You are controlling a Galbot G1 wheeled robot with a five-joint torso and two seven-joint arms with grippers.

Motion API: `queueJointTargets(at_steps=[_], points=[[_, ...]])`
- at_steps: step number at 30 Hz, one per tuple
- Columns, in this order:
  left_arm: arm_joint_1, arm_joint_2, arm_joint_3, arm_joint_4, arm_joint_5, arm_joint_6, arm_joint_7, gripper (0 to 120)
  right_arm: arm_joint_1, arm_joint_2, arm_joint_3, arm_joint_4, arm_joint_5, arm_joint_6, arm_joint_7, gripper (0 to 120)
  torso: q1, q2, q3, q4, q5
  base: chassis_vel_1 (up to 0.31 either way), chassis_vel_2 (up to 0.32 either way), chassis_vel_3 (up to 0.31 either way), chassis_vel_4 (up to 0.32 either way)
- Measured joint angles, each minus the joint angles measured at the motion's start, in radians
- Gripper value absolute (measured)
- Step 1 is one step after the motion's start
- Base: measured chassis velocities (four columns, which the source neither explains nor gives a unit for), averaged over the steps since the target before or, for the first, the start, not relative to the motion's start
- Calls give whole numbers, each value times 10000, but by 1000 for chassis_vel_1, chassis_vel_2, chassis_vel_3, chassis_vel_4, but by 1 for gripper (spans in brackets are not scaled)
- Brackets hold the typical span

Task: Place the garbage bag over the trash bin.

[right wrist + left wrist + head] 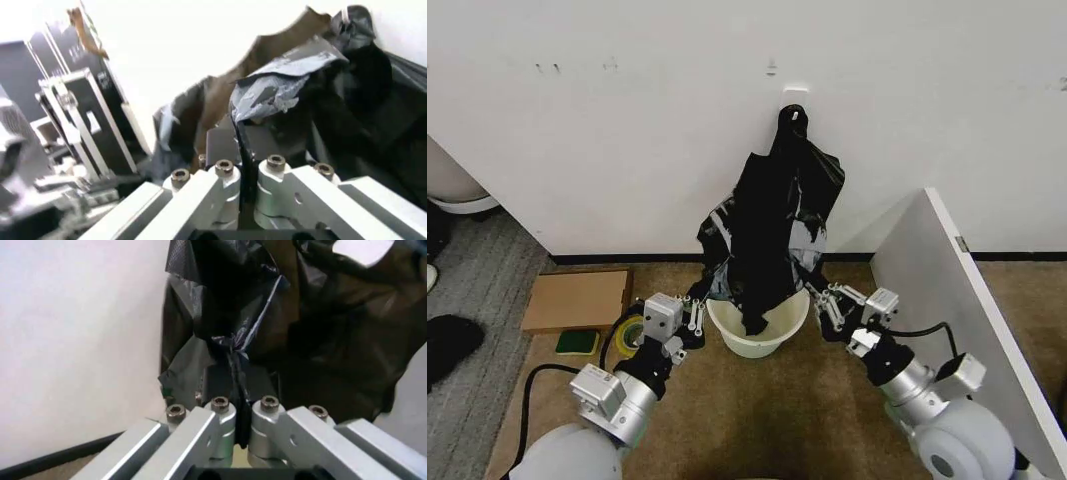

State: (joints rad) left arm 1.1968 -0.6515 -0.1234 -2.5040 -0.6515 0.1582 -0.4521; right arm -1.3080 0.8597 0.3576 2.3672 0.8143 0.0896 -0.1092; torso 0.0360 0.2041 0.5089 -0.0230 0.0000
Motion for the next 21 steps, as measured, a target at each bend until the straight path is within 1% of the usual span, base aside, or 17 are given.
queueJointTargets(at_steps=[2, 4, 6, 7, 8, 10, 12, 18, 21], points=[[-170, 70, 0, 0, -154, 1, 0, 0, 85, -90, 0, 50, 253, -63, 108, 0, 0, 0, 0, -1, 0, 0, 0, 0, 0], [-894, 350, 18, 0, -791, 12, 0, 0, 443, -448, 64, 239, 1162, -243, 436, 0, 3, 0, 2, 0, 1, 0, 0, 0, 0], [-1344, 630, -12, 2, -1347, 36, 6, 0, 623, -760, 288, 416, 1815, -397, 587, 0, 3, 0, 2, -2, 0, 0, 0, 0, 0], [-1447, 785, -40, 5, -1606, 49, 20, 0, 667, -915, 440, 532, 2155, -516, 658, 0, 3, 0, 2, -1, 0, 0, 0, 0, 0], [-1447, 785, -40, 5, -1606, 49, 20, 0, 667, -915, 440, 532, 2155, -516, 658, 0, 3, 0, 2, -1, 0, 0, 0, 0, 0], [-1507, 1089, -72, 9, -2069, 90, 55, 0, 632, -1174, 698, 733, 2782, -822, 783, 0, 2, 0, 2, 1, 1, 0, 0, 0, 0], [-1427, 1280, -89, 13, -2266, 141, 68, 0, 548, -1332, 839, 909, 3309, -1080, 849, 0, 3, 0, 2, -2, 0, 0, 0, 0, 0], [-1205, 1443, -151, 21, -2305, 196, 113, 0, 612, -1175, 592, 940, 3567, -1155, 813, 0, 2, 0, 2, 0, -2, 0, 0, 0, 0], [-954, 1690, -461, 25, -2318, 191, 116, 0, 765, -773, 186, 749, 3670, -1154, 751, 0, 2, 0, 1, 0, -1, 0, 0, 0, 0]])
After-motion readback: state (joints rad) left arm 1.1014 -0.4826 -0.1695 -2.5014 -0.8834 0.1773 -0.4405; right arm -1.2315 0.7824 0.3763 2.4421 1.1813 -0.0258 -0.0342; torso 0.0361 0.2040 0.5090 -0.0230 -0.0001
